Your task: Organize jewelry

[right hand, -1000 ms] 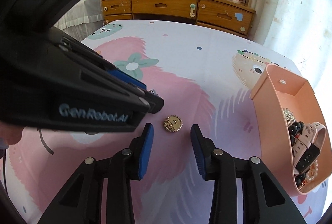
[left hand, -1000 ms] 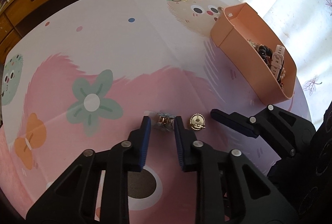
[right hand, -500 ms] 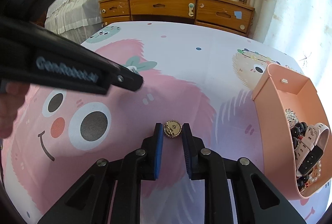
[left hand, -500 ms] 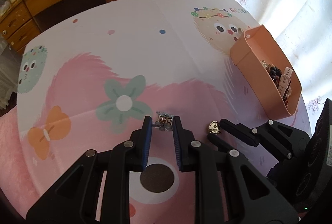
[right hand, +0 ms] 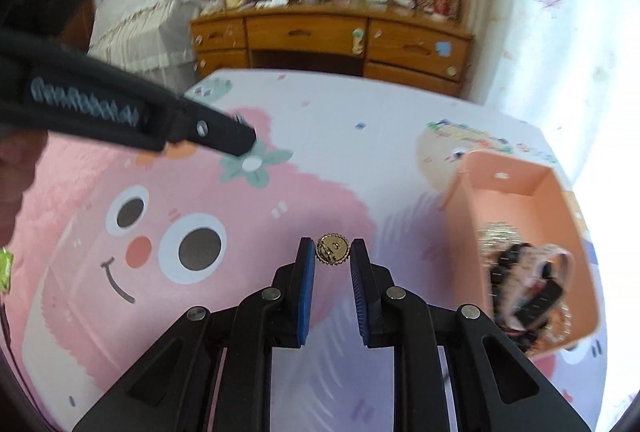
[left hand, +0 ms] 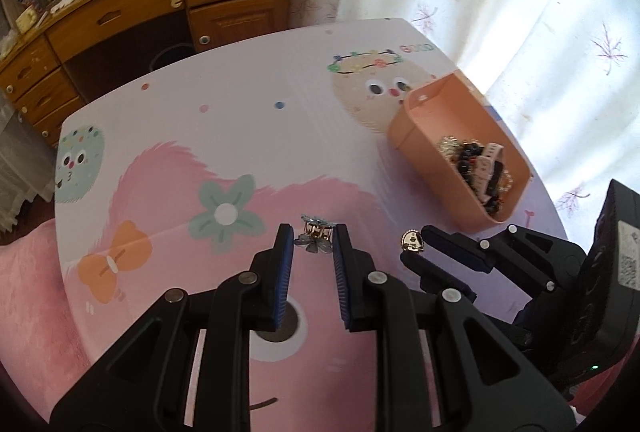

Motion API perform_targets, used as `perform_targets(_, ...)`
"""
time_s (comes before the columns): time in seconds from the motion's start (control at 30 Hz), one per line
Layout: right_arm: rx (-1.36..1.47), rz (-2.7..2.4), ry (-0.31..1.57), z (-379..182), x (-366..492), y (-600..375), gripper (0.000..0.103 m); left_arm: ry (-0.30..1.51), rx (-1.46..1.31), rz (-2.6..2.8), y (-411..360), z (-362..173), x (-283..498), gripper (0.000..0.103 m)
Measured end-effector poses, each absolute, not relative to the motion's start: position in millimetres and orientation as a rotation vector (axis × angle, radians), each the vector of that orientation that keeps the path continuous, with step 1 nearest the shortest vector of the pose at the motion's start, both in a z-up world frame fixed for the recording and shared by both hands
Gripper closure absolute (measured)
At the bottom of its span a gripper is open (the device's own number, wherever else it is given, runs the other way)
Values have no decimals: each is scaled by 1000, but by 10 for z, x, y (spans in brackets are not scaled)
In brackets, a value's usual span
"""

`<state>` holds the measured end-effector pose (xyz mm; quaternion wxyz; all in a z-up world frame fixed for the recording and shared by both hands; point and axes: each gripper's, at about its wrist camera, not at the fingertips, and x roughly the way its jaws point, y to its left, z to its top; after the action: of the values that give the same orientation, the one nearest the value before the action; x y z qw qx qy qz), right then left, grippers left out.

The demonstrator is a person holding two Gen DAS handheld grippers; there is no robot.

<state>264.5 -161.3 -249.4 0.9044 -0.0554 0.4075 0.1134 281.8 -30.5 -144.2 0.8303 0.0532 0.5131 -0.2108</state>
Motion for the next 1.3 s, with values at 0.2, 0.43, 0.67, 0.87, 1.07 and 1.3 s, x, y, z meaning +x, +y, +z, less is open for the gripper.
perform_targets(0.2,8,131,824,-2231,2444,-2064,85,1035,148,-558,-814,-1287,2785,86)
perform_targets(0.43,112,14,819,-2126,2261,-2722,85,1017,172,-698,-1457,-1309,2808,86)
perform_targets(0.67,202,-70,842,-2196,2222,-3271,85,1029,199,-782,-1987,-1447,2851,86)
perform_targets(0.87,257,-76,875,-2241,2238,-3446,43,1101,183,-764,-2072,-1510,2919,79)
perform_targets(1.07,270,-118,878,-2200,2135,-3536,15,1119,117,-647,-1748,-1401,2937,36)
perform_targets(1.3,374,-88,982,-2189,1838,-3495,3,1155,-128,-469,-1024,-1294,2417,36)
